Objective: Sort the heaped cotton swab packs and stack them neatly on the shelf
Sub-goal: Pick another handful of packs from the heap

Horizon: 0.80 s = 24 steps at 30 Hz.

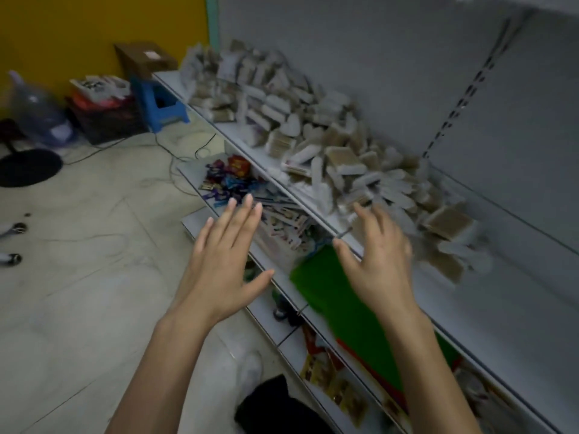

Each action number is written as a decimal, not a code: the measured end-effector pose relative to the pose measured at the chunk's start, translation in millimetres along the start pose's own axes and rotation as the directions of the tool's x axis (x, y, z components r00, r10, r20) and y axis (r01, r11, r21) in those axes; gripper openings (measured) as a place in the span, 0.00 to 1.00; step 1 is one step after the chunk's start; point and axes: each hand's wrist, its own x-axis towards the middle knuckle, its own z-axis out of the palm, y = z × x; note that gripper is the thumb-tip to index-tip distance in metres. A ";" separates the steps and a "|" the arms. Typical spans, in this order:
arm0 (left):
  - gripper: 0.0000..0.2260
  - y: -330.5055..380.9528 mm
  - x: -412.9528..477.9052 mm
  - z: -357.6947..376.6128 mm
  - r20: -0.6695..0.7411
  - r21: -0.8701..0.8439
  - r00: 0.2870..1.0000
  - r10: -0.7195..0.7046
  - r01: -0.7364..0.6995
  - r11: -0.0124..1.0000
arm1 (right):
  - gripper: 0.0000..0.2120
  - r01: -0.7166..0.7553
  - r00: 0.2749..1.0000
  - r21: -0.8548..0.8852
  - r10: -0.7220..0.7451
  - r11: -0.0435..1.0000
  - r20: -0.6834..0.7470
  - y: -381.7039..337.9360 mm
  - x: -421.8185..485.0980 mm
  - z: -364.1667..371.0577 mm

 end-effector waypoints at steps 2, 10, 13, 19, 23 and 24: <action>0.39 -26.6 17.9 -5.0 -0.012 0.020 1.000 0.003 -0.003 1.000 | 0.28 0.024 1.000 0.014 -0.024 1.000 -0.006 -21.5 24.3 19.9; 0.37 -169.7 109.8 -29.1 0.025 0.167 0.999 0.043 -0.047 0.985 | 0.26 0.123 0.992 0.147 -0.116 0.981 -0.055 -148.4 174.2 110.7; 0.37 -220.2 136.0 -41.0 0.019 0.175 1.000 0.008 -0.011 0.985 | 0.26 0.185 0.982 0.144 -0.176 0.972 -0.070 -185.4 220.3 122.3; 0.37 -255.4 207.8 -28.8 -0.001 -0.004 1.000 -0.026 0.026 1.000 | 0.25 0.169 0.985 0.083 -0.166 0.982 -0.042 -188.7 278.6 124.8; 0.37 -266.3 268.9 -12.8 -0.024 -0.093 0.995 0.099 -0.101 0.991 | 0.24 0.101 0.992 0.040 -0.097 0.994 -0.085 -164.6 300.3 129.7; 0.37 -270.1 283.8 -8.5 -0.017 -0.122 0.992 0.125 -0.126 0.985 | 0.23 0.075 0.992 0.046 -0.070 0.996 -0.100 -160.0 303.4 131.7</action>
